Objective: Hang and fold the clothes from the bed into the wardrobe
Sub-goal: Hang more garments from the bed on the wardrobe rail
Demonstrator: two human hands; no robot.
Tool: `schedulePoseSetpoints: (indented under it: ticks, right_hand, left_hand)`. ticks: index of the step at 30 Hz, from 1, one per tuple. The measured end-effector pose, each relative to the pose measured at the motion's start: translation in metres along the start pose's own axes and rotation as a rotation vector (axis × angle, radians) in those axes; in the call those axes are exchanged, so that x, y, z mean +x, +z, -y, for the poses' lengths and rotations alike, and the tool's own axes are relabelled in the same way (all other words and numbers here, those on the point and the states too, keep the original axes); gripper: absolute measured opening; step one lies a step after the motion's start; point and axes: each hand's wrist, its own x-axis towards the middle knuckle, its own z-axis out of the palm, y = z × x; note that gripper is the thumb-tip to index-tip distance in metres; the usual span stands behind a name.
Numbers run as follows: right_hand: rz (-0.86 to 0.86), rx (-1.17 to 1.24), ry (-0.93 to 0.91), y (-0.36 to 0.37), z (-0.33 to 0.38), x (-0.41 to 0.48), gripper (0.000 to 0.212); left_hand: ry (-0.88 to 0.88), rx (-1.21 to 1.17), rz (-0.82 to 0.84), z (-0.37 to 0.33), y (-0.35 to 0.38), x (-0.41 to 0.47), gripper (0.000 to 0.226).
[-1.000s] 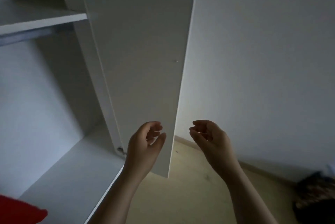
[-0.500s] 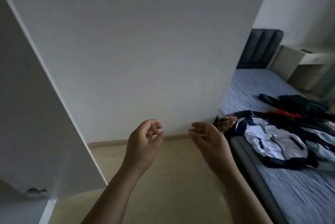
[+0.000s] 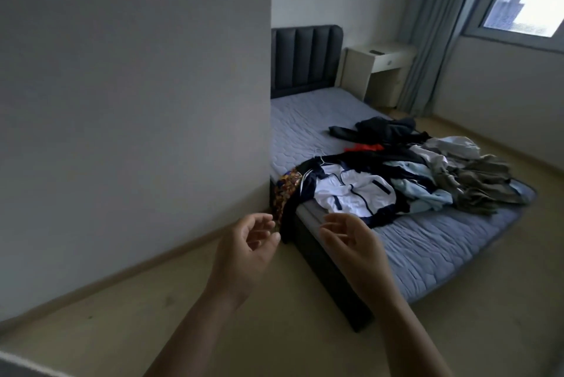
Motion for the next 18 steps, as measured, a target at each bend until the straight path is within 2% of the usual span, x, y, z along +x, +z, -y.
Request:
schedulePoseSetpoints:
  ticks: [7,18]
  right_hand:
    - [-0.145,-0.002,0.073,-0.026,-0.023,0.049,0.018]
    - [-0.25,-0.03,0.168,-0.009,-0.028,0.155,0.016]
  left_hand:
    - [0.014,-0.034,0.148,0.013,0.048,0.074,0.022]
    - [0.016,-0.049,0.271,0.041,0.069,0.21,0.022]
